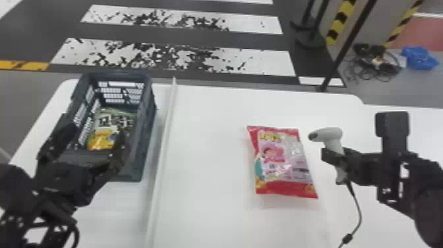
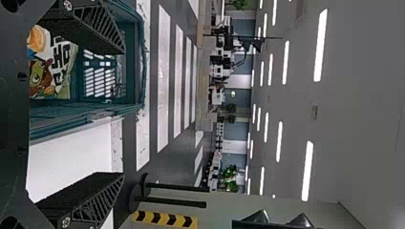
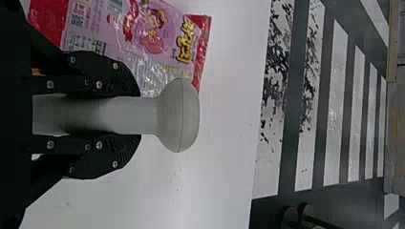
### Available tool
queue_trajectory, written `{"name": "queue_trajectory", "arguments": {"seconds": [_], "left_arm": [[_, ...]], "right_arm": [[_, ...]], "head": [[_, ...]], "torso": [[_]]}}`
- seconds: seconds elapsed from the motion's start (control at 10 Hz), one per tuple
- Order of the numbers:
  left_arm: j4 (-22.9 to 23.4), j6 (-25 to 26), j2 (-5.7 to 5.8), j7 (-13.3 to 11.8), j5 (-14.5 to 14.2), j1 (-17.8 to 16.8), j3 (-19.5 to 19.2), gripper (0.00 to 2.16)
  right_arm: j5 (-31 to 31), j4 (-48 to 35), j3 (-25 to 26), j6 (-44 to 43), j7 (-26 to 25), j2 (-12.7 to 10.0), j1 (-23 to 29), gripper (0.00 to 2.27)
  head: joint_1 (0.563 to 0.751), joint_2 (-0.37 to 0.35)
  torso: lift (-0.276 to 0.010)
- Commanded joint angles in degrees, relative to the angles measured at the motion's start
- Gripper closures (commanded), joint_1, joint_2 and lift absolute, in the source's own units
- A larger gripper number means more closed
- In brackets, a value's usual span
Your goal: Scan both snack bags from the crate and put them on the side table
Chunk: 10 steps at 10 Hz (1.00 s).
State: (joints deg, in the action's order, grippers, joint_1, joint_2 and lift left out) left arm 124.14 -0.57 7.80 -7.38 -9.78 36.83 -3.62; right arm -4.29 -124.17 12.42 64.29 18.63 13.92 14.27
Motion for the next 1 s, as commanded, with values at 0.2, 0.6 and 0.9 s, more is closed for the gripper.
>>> {"name": "queue_trajectory", "arguments": {"seconds": [0.2, 0.6, 0.9], "left_arm": [[0.0, 0.0, 0.02, -0.1, 0.0, 0.0, -0.1, 0.09], [0.0, 0.0, -0.07, -0.1, -0.1, 0.1, -0.1, 0.09], [0.1, 0.0, 0.02, -0.1, -0.1, 0.1, -0.1, 0.09]], "right_arm": [[-0.5, 15.3, 4.2, -14.9, 0.0, 2.2, -3.9, 2.24], [0.5, 30.0, 2.9, -25.7, -0.1, 3.9, -8.8, 2.24], [1.9, 35.7, 0.9, -27.8, -0.2, 4.4, -11.2, 2.24]], "head": [[0.695, -0.181], [0.695, -0.241], [0.695, -0.246]], "torso": [[-0.087], [-0.087], [-0.087]]}}
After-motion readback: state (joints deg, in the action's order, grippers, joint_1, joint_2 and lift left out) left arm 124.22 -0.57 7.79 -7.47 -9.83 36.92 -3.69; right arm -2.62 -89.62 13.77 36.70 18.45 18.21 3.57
